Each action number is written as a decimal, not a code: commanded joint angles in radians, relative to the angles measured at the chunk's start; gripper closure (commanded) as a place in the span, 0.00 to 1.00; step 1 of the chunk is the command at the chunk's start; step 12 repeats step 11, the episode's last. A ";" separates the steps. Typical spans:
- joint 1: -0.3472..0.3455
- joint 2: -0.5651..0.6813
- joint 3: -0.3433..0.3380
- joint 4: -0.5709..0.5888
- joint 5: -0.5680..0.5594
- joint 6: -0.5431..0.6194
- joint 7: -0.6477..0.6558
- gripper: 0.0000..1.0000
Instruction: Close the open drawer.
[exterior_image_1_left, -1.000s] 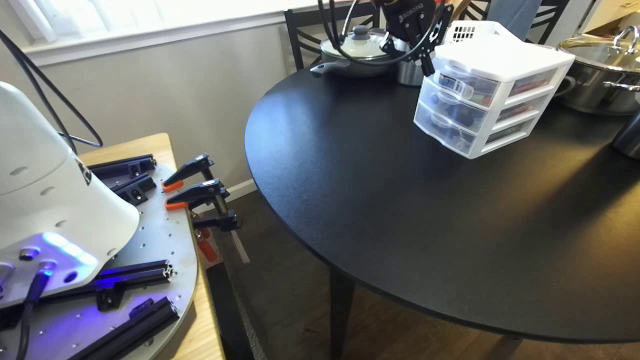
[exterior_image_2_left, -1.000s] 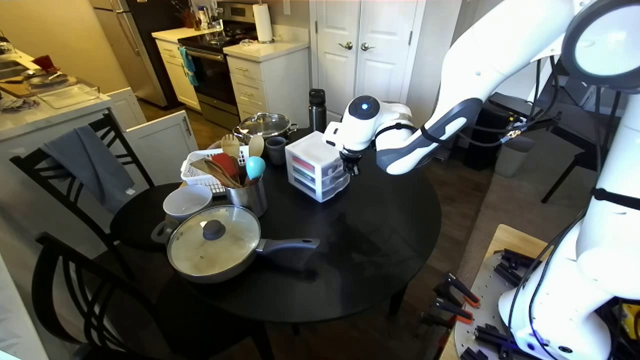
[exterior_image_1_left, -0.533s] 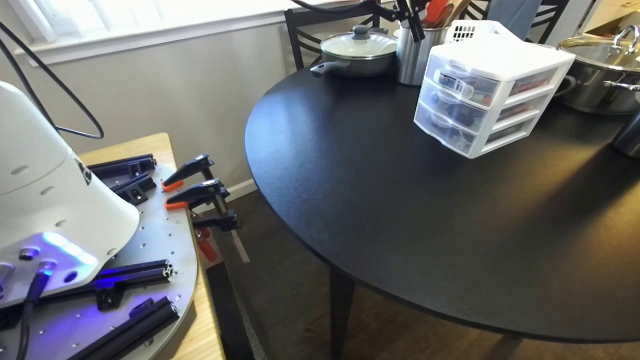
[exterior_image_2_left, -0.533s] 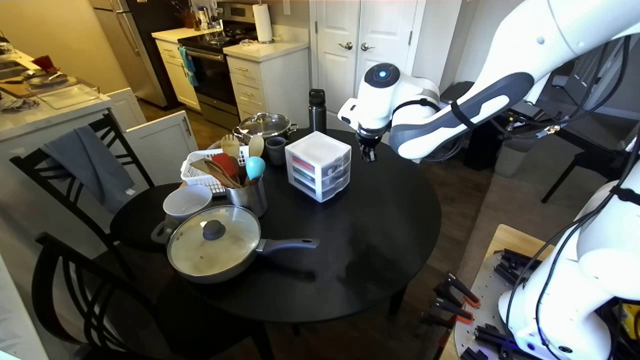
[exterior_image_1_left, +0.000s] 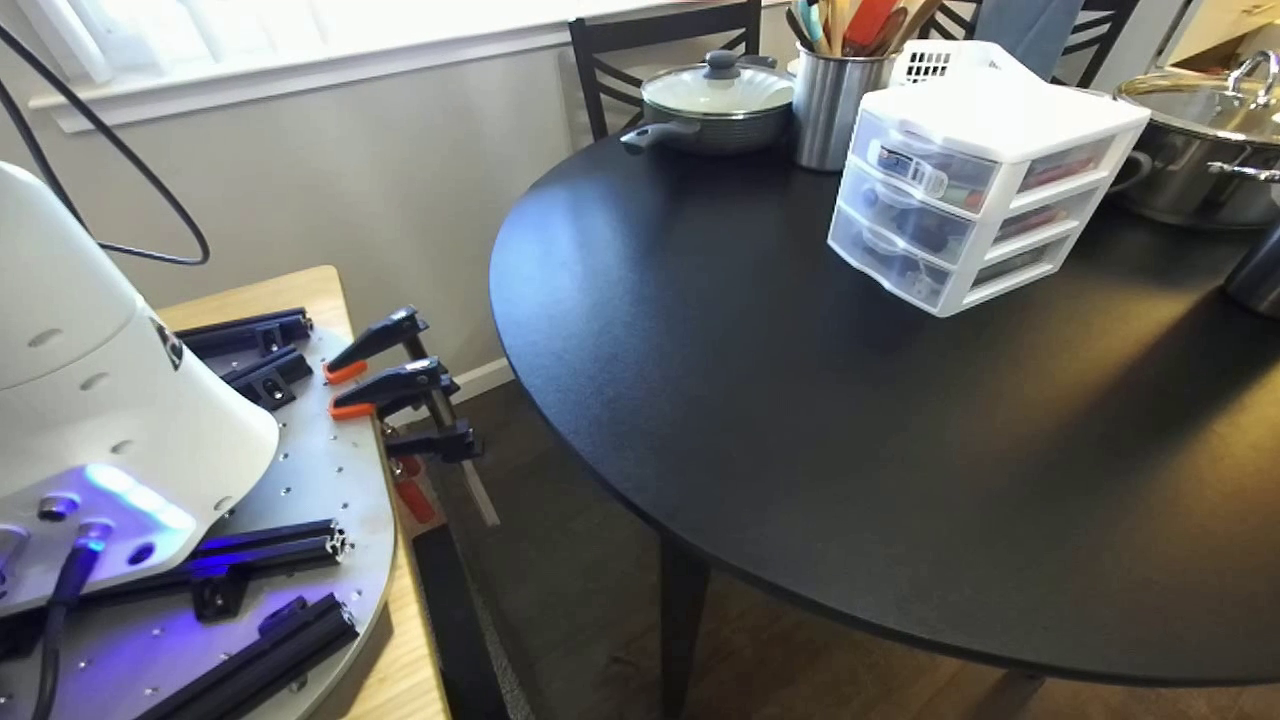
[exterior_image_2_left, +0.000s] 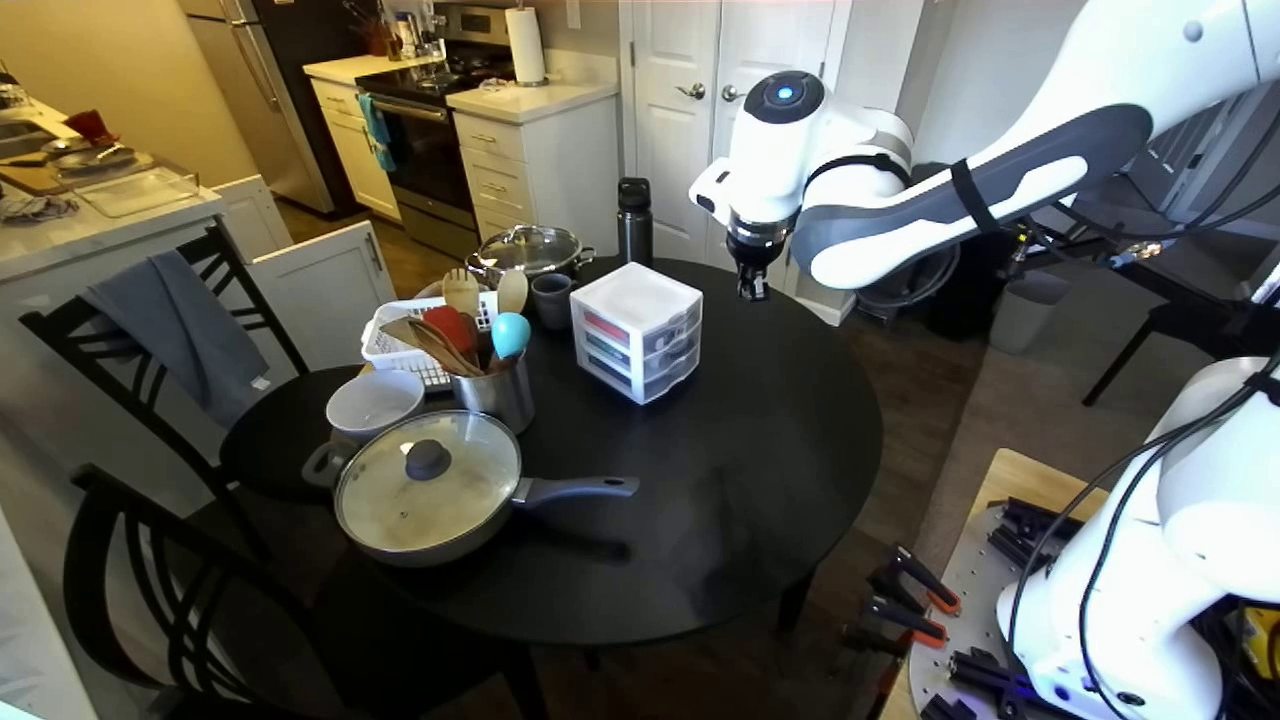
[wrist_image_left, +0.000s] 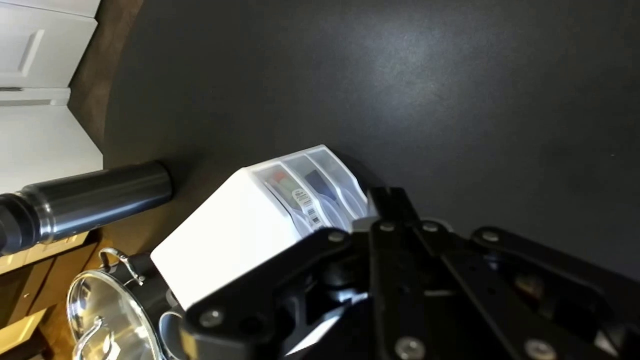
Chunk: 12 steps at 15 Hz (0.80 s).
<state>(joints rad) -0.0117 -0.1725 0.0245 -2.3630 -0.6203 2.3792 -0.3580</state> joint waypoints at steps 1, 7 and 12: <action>0.014 -0.027 0.001 -0.014 0.010 -0.026 0.018 0.68; 0.012 -0.003 -0.005 0.001 0.001 -0.004 0.009 0.69; 0.012 -0.003 -0.005 0.001 0.001 -0.004 0.009 0.68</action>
